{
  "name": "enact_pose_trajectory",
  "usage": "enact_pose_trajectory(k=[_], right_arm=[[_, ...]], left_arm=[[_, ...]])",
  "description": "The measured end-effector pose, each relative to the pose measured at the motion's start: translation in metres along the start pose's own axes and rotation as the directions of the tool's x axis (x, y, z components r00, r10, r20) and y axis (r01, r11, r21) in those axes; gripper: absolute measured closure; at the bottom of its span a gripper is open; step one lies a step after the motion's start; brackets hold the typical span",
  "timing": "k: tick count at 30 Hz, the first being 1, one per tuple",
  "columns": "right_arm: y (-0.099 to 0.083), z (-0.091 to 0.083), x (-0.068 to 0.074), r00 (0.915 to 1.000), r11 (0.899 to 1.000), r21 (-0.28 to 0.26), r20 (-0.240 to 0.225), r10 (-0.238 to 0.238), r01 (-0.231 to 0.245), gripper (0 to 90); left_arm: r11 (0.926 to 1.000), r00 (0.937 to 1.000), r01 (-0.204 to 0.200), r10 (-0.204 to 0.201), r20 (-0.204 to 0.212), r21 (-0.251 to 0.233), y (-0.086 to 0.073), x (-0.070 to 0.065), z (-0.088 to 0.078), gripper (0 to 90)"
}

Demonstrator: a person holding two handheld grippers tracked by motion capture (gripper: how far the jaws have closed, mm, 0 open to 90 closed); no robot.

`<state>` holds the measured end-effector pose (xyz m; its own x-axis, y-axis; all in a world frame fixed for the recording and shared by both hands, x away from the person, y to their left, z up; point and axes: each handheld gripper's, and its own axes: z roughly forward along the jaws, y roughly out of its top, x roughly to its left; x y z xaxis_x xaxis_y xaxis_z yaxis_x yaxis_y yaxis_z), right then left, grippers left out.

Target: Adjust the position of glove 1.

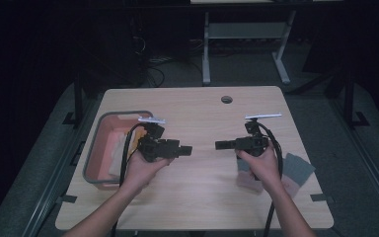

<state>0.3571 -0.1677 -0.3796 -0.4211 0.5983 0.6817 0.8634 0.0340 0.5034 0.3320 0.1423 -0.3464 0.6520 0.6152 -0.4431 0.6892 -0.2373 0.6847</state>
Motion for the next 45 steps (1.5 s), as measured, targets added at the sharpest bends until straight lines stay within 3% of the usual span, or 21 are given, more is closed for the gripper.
enact_pose_trajectory(k=[14,32,40,45], right_arm=[[-0.017,-0.032,-0.02,0.9983,0.999,-0.031,0.05,0.029,-0.027,49.3],[-0.037,-0.072,-0.047,0.9903,0.996,-0.07,0.127,0.055,-0.047,48.2],[-0.058,-0.093,-0.06,0.9765,0.994,-0.102,0.209,0.052,-0.031,51.8],[-0.067,-0.104,-0.068,0.9708,0.992,-0.12,0.232,0.062,-0.035,51.1]], left_arm=[[0.9995,0.9987,-0.023,0.022,0.047,0.022,-0.002,-0.019,0.026,30.7],[0.9987,0.995,-0.039,0.036,0.093,0.032,-0.003,-0.034,0.058,29.9],[0.9986,0.9924,-0.039,0.034,0.119,0.035,-0.004,-0.044,0.075,29.6],[0.9977,0.9905,-0.045,0.038,0.132,0.051,-0.005,-0.048,0.085,29.3]])
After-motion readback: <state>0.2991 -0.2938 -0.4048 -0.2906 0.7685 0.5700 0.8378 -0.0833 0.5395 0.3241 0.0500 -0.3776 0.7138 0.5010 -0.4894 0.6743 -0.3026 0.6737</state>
